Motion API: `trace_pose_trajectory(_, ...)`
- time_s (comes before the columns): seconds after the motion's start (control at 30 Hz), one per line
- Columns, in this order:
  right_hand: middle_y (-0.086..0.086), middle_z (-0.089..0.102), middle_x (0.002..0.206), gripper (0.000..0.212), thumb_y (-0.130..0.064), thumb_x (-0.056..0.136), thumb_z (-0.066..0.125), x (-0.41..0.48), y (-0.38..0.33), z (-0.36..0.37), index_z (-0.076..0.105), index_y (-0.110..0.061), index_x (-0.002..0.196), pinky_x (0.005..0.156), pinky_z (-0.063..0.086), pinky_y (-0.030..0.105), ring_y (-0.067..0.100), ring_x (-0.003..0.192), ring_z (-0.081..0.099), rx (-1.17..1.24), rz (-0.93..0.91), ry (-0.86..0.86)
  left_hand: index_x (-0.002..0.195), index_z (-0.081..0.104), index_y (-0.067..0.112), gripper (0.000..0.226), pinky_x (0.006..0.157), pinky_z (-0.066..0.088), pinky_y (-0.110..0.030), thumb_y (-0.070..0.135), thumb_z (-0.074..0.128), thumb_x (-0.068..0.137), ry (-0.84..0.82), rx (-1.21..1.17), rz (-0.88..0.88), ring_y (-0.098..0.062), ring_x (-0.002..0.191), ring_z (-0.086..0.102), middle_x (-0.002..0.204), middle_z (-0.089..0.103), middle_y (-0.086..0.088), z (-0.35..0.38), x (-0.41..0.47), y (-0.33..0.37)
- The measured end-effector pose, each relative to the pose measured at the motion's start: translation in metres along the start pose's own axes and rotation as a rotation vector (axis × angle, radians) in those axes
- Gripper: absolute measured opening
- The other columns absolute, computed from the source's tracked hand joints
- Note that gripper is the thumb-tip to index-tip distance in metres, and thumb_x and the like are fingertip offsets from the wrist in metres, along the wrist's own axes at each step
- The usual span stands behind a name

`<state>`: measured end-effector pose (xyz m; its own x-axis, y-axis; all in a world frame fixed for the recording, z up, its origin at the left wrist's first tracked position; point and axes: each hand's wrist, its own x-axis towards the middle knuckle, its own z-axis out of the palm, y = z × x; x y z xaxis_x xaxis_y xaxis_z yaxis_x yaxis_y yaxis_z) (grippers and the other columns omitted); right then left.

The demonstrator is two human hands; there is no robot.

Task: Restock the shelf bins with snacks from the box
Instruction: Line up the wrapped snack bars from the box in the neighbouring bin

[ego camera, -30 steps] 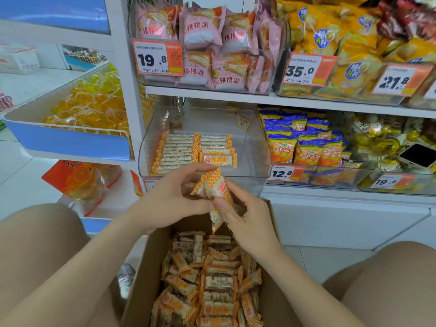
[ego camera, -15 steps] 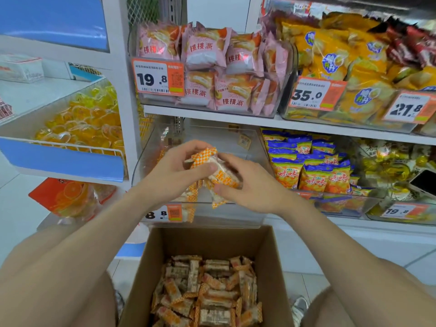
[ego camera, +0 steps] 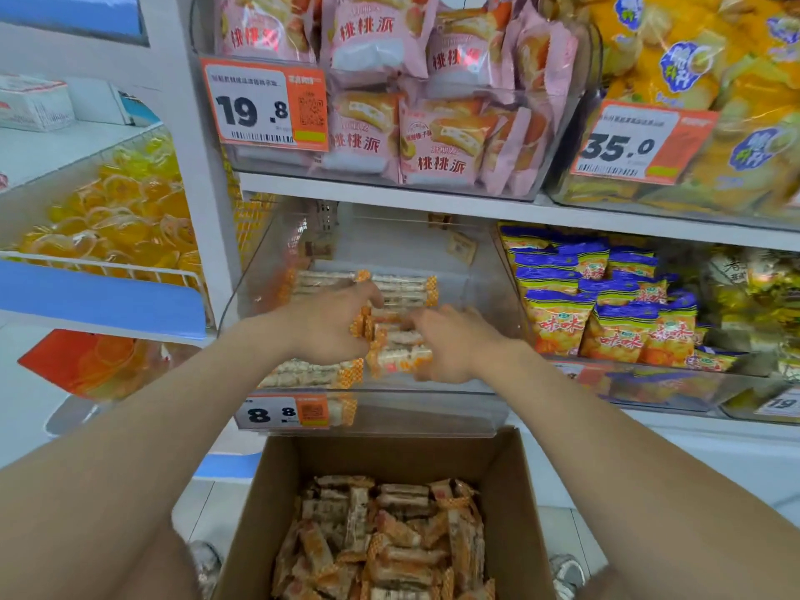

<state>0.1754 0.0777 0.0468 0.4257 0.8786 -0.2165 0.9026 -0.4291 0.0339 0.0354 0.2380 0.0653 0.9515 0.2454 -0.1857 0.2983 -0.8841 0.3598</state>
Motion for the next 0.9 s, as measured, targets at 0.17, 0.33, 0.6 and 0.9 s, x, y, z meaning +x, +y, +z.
trace_pose_trajectory(0.17, 0.008, 0.041, 0.149, 0.086, -0.057, 0.074, 0.087, 0.009, -0.006, 0.011, 0.049, -0.036, 0.148, 0.113, 0.033, 0.055, 0.037, 0.141, 0.034, 0.039, 0.080, 0.122, 0.114, 0.060, 0.036, 0.042, 0.084, 0.043, -0.039, 0.054, 0.079, 0.081, 0.125, 0.187, 0.117, -0.016, 0.104, 0.052, 0.114, 0.053, 0.009, 0.014, 0.005, 0.003)
trace_pose_trajectory(0.33, 0.017, 0.040, 0.152, 0.113, -0.055, 0.066, 0.094, 0.005, -0.004, 0.014, 0.036, -0.018, 0.156, 0.111, 0.045, 0.052, 0.041, 0.140, 0.042, 0.212, 0.224, 0.071, 0.105, 0.066, 0.034, 0.035, 0.098, 0.049, -0.050, 0.051, 0.082, 0.078, 0.164, 0.258, 0.064, -0.020, 0.109, 0.060, 0.113, 0.058, 0.009, 0.022, 0.010, 0.001)
trace_pose_trajectory(0.6, 0.014, 0.056, 0.131, 0.040, -0.031, 0.098, 0.070, -0.005, 0.000, 0.017, 0.051, -0.010, 0.127, 0.081, 0.050, 0.038, 0.033, 0.111, 0.060, 0.216, 0.223, -0.064, 0.093, 0.058, 0.028, 0.035, 0.092, 0.052, -0.051, 0.038, 0.084, 0.073, 0.117, 0.243, -0.014, -0.028, 0.104, 0.057, 0.110, 0.049, 0.003, 0.028, 0.016, 0.007)
trace_pose_trajectory(0.9, 0.015, 0.046, 0.153, 0.114, -0.017, 0.081, 0.086, 0.010, 0.003, 0.013, 0.009, -0.005, 0.163, 0.083, 0.046, 0.031, 0.033, 0.135, 0.052, 0.588, 0.372, -0.045, 0.142, 0.055, 0.027, 0.073, 0.102, 0.049, -0.059, 0.051, 0.077, 0.076, 0.067, 0.277, 0.038, -0.029, 0.132, 0.052, 0.143, 0.056, 0.002, 0.034, 0.028, -0.003)
